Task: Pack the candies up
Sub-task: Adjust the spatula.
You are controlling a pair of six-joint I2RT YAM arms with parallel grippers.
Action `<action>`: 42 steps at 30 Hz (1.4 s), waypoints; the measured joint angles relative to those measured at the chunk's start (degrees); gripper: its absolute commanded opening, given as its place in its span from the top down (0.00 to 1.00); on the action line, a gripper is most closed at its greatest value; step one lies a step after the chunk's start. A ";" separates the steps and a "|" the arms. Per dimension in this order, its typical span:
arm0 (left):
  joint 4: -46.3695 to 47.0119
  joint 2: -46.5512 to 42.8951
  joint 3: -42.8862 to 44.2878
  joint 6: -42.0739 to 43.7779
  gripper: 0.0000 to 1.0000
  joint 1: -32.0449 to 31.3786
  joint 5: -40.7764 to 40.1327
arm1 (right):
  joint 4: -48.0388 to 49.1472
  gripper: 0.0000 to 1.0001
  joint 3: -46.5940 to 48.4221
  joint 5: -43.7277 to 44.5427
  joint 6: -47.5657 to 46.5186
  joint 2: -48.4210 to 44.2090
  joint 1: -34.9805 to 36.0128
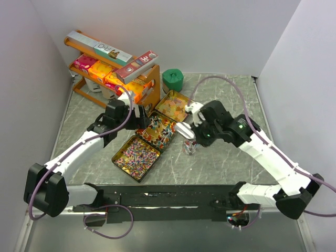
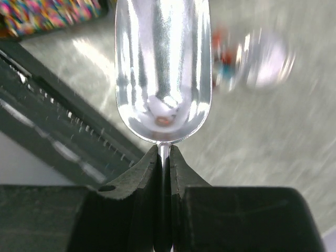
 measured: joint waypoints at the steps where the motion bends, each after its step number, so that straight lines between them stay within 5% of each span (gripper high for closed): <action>1: 0.00 -0.09 0.13 0.13 0.04 0.02 1.27 | 1.51 1.00 0.59 -0.09 -1.62 0.59 0.28; 15: 8.59 -0.79 2.19 -4.37 0.01 -2.58 20.15 | 10.01 1.00 6.21 -4.15 -23.02 11.34 0.87; 35: 7.52 6.21 8.15 5.14 0.31 -4.00 28.13 | 13.22 1.00 4.90 -10.95 -20.68 2.64 0.48; 42: 8.92 7.30 7.15 5.75 0.26 -3.96 27.98 | 13.27 1.00 4.48 -11.69 -21.11 4.24 -0.72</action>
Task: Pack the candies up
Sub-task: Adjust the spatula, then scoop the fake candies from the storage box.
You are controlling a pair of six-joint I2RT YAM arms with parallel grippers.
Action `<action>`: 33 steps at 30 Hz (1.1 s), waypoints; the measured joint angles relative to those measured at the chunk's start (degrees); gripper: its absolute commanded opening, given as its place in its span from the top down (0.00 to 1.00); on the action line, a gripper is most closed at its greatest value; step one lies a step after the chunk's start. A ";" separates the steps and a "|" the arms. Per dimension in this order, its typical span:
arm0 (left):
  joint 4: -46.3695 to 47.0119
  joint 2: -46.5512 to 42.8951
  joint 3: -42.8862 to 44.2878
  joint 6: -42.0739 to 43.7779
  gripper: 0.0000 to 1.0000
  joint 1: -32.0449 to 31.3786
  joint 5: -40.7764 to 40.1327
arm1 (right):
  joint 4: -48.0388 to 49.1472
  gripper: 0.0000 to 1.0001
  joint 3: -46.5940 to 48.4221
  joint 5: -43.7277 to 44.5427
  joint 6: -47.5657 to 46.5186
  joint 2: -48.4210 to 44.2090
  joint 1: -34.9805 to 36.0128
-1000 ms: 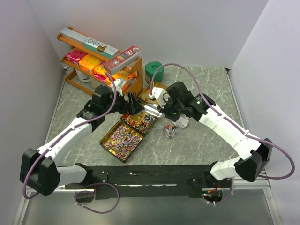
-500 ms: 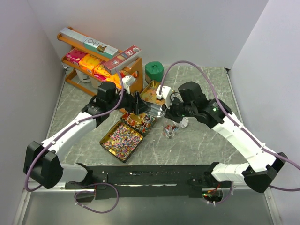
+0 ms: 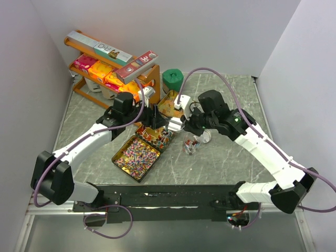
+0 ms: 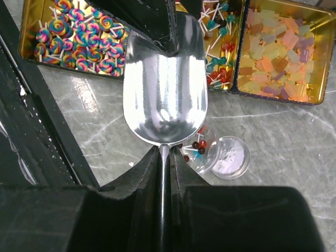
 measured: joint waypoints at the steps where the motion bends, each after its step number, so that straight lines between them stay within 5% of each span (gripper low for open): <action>1: -0.04 0.02 -0.02 0.28 0.24 0.00 -0.61 | 0.37 1.00 -0.20 -0.15 -0.20 0.24 -0.15; 8: -2.60 -0.50 -0.02 0.81 0.02 0.87 -9.05 | 4.00 1.00 -0.44 1.75 -6.27 3.67 -0.22; 18: -8.28 -8.66 -1.62 0.42 0.01 3.65 -25.53 | 13.42 1.00 -2.01 6.14 -13.57 9.97 -0.35; 33: -17.25 -0.92 -3.85 -4.94 0.34 10.38 -37.86 | 12.39 1.00 3.52 16.06 -16.79 30.58 0.92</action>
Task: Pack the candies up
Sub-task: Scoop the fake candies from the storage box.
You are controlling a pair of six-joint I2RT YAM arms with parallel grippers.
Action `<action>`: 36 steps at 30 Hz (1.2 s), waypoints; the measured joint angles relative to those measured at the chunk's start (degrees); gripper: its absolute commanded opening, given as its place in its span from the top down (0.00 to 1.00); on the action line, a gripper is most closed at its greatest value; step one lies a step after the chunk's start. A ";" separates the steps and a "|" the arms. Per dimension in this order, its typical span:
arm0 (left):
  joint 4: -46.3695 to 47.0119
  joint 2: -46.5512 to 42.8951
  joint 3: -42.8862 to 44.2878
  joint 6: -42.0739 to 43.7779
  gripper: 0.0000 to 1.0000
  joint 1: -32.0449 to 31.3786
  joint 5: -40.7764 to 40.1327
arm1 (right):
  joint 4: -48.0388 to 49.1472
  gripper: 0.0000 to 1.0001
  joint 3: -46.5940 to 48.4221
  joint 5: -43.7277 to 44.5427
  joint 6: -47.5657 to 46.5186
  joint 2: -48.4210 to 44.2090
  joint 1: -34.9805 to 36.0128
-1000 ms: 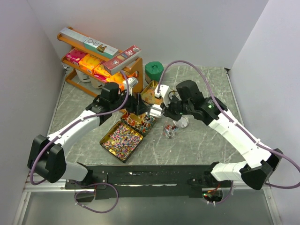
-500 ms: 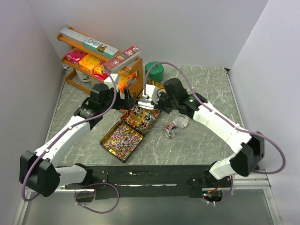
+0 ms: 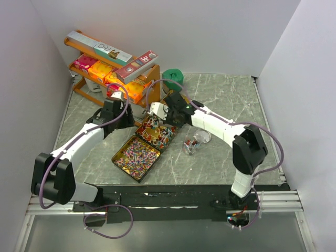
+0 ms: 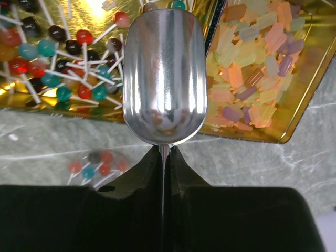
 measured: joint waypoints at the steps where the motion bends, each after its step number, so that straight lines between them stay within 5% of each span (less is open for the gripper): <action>1: -0.24 0.15 0.00 -0.59 0.35 0.59 0.28 | 0.02 1.00 0.48 1.05 -0.50 0.85 0.33; 20: 0.55 9.75 -0.76 -6.38 0.44 6.43 14.05 | 4.81 1.00 2.93 16.92 -7.06 9.70 6.34; 36: 1.88 13.90 0.76 -7.52 0.49 6.62 20.15 | 19.12 1.00 -6.12 13.70 -15.26 7.34 7.48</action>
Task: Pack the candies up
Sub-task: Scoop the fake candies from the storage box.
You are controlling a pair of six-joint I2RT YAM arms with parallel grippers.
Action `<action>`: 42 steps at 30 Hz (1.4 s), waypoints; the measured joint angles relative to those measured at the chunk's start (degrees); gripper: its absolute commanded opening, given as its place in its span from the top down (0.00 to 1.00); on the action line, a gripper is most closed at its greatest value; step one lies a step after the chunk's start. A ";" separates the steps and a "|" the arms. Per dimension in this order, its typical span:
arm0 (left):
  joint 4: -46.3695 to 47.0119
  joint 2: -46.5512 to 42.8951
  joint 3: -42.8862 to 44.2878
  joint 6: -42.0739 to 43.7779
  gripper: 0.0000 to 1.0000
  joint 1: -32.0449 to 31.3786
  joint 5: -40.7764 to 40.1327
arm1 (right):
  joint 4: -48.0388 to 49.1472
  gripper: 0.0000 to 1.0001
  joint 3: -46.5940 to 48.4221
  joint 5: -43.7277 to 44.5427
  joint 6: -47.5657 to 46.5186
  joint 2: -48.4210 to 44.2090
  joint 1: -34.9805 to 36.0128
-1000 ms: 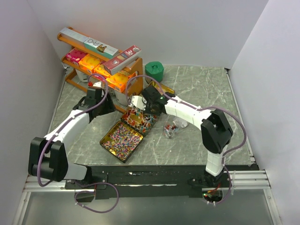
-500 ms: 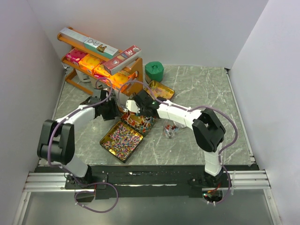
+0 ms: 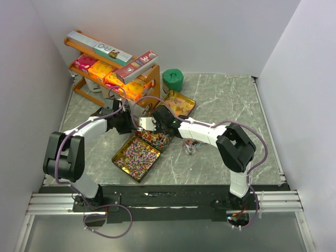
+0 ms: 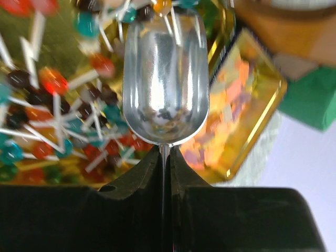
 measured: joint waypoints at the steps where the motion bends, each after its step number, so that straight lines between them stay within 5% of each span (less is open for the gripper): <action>1: 0.04 0.00 0.00 0.02 0.49 0.00 0.17 | 0.79 1.00 -0.33 -1.22 -0.20 -0.07 0.07; 9: 0.35 0.02 0.00 0.04 0.58 0.00 0.92 | 3.13 1.00 -2.47 -4.96 -0.74 -1.07 0.83; 19: 0.35 0.13 0.00 0.22 0.54 0.00 1.42 | 9.94 1.00 -8.04 -0.90 -1.73 -2.64 1.14; 42: 0.37 1.18 0.00 0.90 0.62 0.00 1.84 | 2.43 1.00 -12.39 -5.73 -6.34 -9.79 -0.87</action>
